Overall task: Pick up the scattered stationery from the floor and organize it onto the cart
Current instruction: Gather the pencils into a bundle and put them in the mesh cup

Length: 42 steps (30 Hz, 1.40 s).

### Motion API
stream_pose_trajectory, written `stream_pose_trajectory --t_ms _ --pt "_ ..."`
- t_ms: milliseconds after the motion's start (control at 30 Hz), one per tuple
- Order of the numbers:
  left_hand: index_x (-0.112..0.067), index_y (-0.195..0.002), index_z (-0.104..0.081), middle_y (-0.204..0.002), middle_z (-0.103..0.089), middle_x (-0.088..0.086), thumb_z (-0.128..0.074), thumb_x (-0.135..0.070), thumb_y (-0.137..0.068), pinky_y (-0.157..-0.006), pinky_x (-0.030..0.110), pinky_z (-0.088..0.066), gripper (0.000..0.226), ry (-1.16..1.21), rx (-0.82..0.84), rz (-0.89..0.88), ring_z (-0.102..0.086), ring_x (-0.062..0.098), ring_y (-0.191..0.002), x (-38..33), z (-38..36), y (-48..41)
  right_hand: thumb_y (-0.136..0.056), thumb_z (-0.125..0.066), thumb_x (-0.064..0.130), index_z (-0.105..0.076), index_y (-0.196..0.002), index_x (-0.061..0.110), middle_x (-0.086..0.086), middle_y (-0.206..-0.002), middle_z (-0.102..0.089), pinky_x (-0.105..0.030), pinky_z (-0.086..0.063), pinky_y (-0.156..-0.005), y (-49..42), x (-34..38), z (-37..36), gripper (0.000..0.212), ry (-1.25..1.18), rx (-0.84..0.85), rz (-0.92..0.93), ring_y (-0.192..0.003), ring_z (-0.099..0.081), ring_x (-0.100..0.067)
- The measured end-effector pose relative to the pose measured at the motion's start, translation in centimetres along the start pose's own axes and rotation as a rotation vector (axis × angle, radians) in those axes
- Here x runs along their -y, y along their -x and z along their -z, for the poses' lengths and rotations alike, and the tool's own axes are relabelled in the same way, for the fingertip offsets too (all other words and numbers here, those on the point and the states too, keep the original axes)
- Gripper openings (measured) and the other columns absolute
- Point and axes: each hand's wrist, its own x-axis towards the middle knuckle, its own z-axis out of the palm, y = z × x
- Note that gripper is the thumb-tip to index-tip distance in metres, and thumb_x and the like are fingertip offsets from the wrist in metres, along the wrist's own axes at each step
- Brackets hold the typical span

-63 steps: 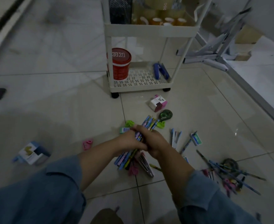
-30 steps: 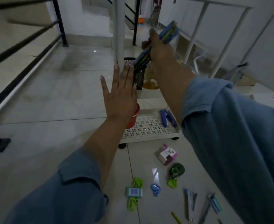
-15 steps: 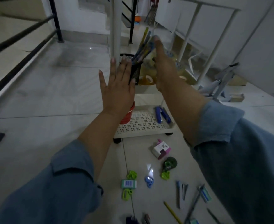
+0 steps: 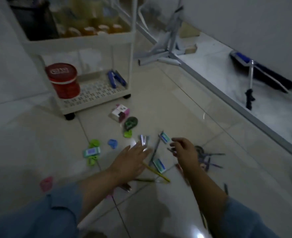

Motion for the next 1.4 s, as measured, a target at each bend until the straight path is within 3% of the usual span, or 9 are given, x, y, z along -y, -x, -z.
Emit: stream_pose_trajectory --t_ms 100,267,467,633,767,833,1067,1167,1400 --pt "-0.019 -0.149 -0.009 -0.158 -0.007 0.000 -0.049 -0.037 -0.092 -0.114 0.034 -0.020 0.072 -0.041 0.312 -0.051 -0.012 0.019 -0.145 -2.0 -3.1 -0.1 -0.089 -0.054 0.009 -0.064 -0.093 0.013 -0.018 -0.096 -0.067 -0.042 -0.053 -0.078 0.1 -5.6 5.1 0.012 0.179 -0.125 -0.110 -0.083 -0.061 -0.028" --pt "-0.015 -0.147 -0.017 -0.153 -0.020 0.005 -0.058 -0.032 -0.084 -0.111 0.032 -0.027 0.077 -0.097 0.350 -0.009 -0.026 0.021 -0.138 -2.7 -5.5 -1.9 -0.083 -0.066 0.028 -0.053 -0.122 0.006 -0.020 -0.122 -0.054 -0.039 -0.040 -0.095 1.5 -10.5 12.0 0.046 0.410 -0.322 -0.303 -0.110 -0.052 -0.033" --pt "-0.015 -0.141 -0.023 -0.138 -0.034 0.004 -0.064 -0.035 -0.076 -0.100 0.030 -0.037 0.080 -0.161 0.386 0.129 -0.039 0.021 -0.124 -2.5 -6.8 -3.0 -0.064 -0.070 0.065 0.002 -0.147 0.008 -0.010 -0.155 0.001 -0.050 -0.021 -0.112 3.3 -13.3 11.9 0.125 0.671 -0.025 -0.598 -0.141 -0.008 -0.035" --pt "-0.010 -0.128 -0.041 -0.124 -0.048 0.009 -0.055 -0.019 -0.082 -0.087 0.031 -0.040 0.048 -0.246 0.405 0.141 -0.046 0.025 -0.114 -3.3 -7.0 -2.9 -0.070 -0.073 0.046 -0.015 -0.143 0.013 -0.008 -0.142 -0.021 -0.043 -0.039 -0.098 3.9 -13.8 9.4 0.099 0.763 -0.077 -0.424 -0.128 -0.029 -0.030" --pt "-0.008 -0.062 -0.060 -0.055 -0.055 0.008 -0.087 -0.014 -0.020 -0.035 0.020 -0.038 0.050 -0.247 0.270 -0.010 -0.056 0.017 -0.047 -2.6 -8.0 -2.4 -0.082 -0.065 0.021 -0.035 -0.126 0.006 -0.014 -0.128 -0.042 -0.036 -0.043 -0.090 3.1 -13.9 9.2 0.055 0.749 -0.097 -0.450 -0.116 -0.042 -0.030" --pt "-0.014 -0.054 -0.054 -0.049 -0.050 0.004 -0.084 -0.014 -0.017 -0.029 0.017 -0.032 0.047 -0.249 0.280 -0.013 -0.050 0.010 -0.037 -1.7 -8.7 -2.1 -0.086 -0.058 0.017 -0.036 -0.121 0.005 -0.014 -0.124 -0.046 -0.035 -0.043 -0.088 2.8 -14.2 9.3 0.043 0.781 -0.089 -0.458 -0.112 -0.045 -0.030" --pt "-0.019 -0.088 -0.048 -0.076 -0.058 0.000 -0.047 -0.016 -0.076 -0.043 0.021 -0.030 0.012 -0.023 0.088 -0.135 -0.056 0.014 -0.048 -2.4 -5.9 -2.7 -0.095 -0.034 0.013 -0.037 -0.121 0.009 -0.011 -0.122 -0.045 -0.035 -0.044 -0.087 3.1 -15.5 9.5 0.027 0.994 -0.033 -0.323 -0.106 -0.047 -0.028" --pt "-0.009 -0.107 -0.050 -0.088 -0.051 0.003 -0.048 -0.015 -0.092 -0.063 0.030 -0.037 0.016 0.217 0.092 0.143 -0.060 0.031 -0.082 -3.1 -4.5 -4.8 -0.095 -0.038 0.016 -0.037 -0.120 0.013 -0.008 -0.121 -0.045 -0.030 -0.042 -0.084 3.5 -16.2 10.2 0.025 1.055 0.022 -0.198 -0.104 -0.047 -0.023" --pt "-0.005 -0.101 -0.050 -0.102 -0.061 0.017 -0.055 -0.024 -0.091 -0.073 0.035 -0.046 0.022 0.331 0.165 0.471 -0.061 0.033 -0.094 -2.5 -5.8 -10.5 -0.092 -0.047 0.018 -0.043 -0.120 0.015 -0.004 -0.126 -0.045 -0.025 -0.034 -0.084 2.6 -15.7 12.4 0.028 1.146 0.344 0.017 -0.111 -0.043 -0.019"
